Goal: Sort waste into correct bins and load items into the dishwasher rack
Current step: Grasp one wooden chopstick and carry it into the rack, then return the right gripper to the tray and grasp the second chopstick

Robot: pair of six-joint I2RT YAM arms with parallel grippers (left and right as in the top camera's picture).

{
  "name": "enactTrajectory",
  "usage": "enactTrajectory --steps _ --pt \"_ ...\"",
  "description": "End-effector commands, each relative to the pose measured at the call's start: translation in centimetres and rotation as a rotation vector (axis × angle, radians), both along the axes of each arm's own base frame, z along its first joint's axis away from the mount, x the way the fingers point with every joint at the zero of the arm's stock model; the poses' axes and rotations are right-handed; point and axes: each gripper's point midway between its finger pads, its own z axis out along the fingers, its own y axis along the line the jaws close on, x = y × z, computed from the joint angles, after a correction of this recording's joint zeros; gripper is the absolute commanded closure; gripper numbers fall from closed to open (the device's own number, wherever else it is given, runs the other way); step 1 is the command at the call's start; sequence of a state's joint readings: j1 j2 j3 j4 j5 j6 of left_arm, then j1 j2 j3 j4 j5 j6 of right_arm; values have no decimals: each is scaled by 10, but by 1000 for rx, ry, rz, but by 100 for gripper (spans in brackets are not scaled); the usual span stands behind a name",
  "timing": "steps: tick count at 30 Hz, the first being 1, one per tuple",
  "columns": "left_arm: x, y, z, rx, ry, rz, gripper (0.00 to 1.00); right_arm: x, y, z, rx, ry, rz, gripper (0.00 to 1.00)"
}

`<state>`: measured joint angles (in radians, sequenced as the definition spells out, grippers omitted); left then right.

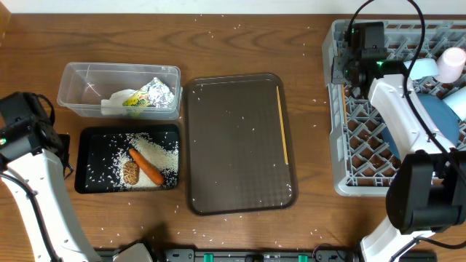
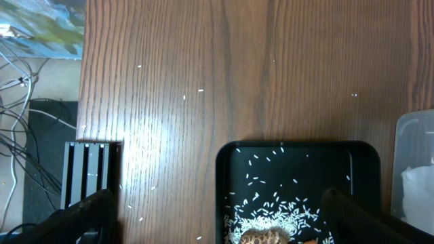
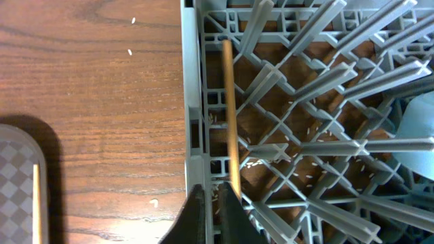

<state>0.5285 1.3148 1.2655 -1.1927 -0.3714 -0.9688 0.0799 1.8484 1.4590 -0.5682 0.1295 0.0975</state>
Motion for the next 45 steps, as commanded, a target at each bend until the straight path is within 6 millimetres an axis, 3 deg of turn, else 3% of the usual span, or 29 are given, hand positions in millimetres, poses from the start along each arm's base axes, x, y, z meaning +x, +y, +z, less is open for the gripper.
enactTrajectory --steps 1,2,3,4,9,16,20,26,30,35,45 --pt "-3 1 0 3 3 11 2 0 -7 -1 -14 6 -12 84" --pt "-3 1 0 3 3 11 2 -1 -7 -2 -13 9 -12 74" --pt "-3 1 0 3 3 11 2 -2 -5 -2 -6 13 -5 54" --pt "-3 1 0 3 3 11 2 -3 -2 -3 3 19 3 45" --pt "-2 1 0 4 2 11 2 -14 33 7 134 35 110 41" --pt "-3 1 0 3 3 11 2 -45 125 36 413 60 368 41" --pt "-3 1 0 3 3 11 2 -60 156 20 368 123 363 34" --pt "-3 1 0 3 3 11 2 -85 198 -21 250 224 375 33" --pt "-3 1 0 3 3 11 2 -93 204 -49 174 269 253 33" --pt "-3 1 0 3 3 12 2 -96 195 -75 106 297 120 33" --pt "-3 1 0 3 3 11 2 -106 186 -106 68 391 87 30"
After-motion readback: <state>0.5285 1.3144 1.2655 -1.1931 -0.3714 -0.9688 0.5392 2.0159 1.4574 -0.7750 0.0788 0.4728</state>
